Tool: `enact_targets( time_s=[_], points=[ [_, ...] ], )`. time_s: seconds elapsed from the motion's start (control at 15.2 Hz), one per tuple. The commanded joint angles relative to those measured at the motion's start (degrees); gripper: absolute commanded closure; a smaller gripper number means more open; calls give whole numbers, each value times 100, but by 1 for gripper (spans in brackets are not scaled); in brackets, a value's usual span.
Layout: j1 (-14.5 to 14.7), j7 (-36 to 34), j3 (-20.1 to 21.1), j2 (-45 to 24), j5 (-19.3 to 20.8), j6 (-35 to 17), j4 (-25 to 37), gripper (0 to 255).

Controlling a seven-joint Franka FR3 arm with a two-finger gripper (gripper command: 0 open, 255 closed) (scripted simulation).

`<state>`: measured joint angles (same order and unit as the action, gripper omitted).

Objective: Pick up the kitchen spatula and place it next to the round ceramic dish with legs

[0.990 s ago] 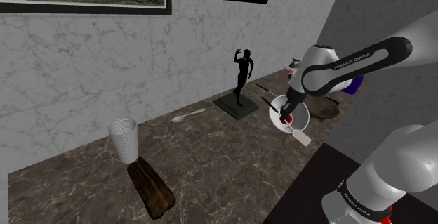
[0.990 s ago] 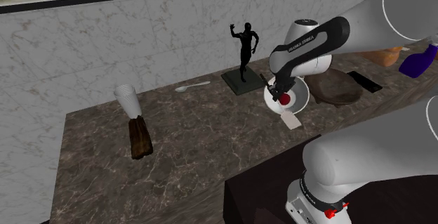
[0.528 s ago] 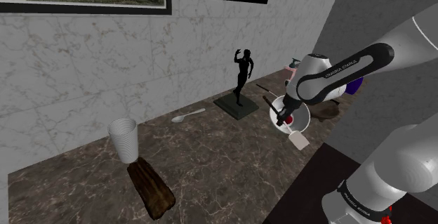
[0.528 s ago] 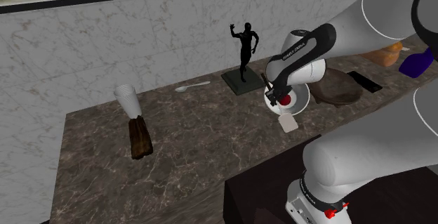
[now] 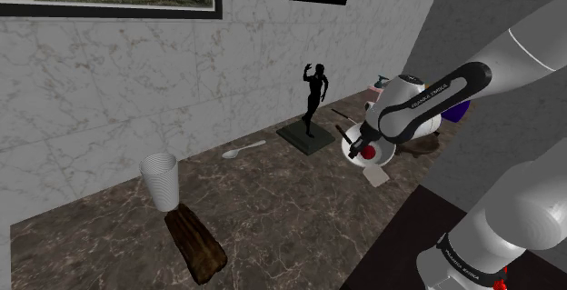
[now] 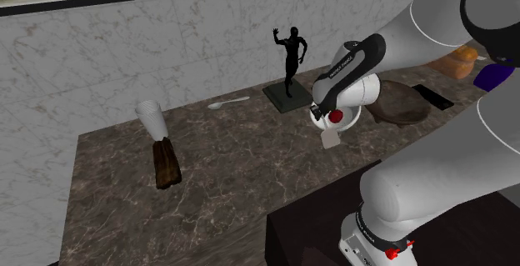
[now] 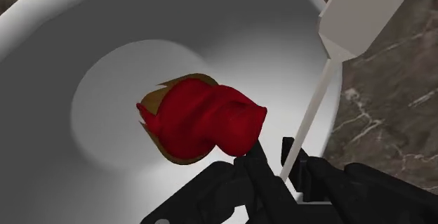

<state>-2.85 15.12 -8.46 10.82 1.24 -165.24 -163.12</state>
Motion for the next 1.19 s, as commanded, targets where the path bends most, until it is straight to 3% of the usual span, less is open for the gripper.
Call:
enact_targets(
  time_s=[0.0, 0.26, 0.33, 0.59, 0.66, 0.92, 1.12],
  points=[
    [-42, 30, -76, -166, -24, 663, -88, 255],
    [-48, 32, -69, -166, -27, 663, -88, 255],
    [-34, 151, -150, -232, -85, 728, 46, 0],
    [-75, 143, -152, -57, -32, 1015, 156, 0],
    [-39, 29, -79, -166, -23, 663, -88, 0],
    [-181, -115, 18, 842, 180, 1733, -22, 0],
    [-183, -115, 19, 842, 179, 1733, -22, 0]
  ],
)
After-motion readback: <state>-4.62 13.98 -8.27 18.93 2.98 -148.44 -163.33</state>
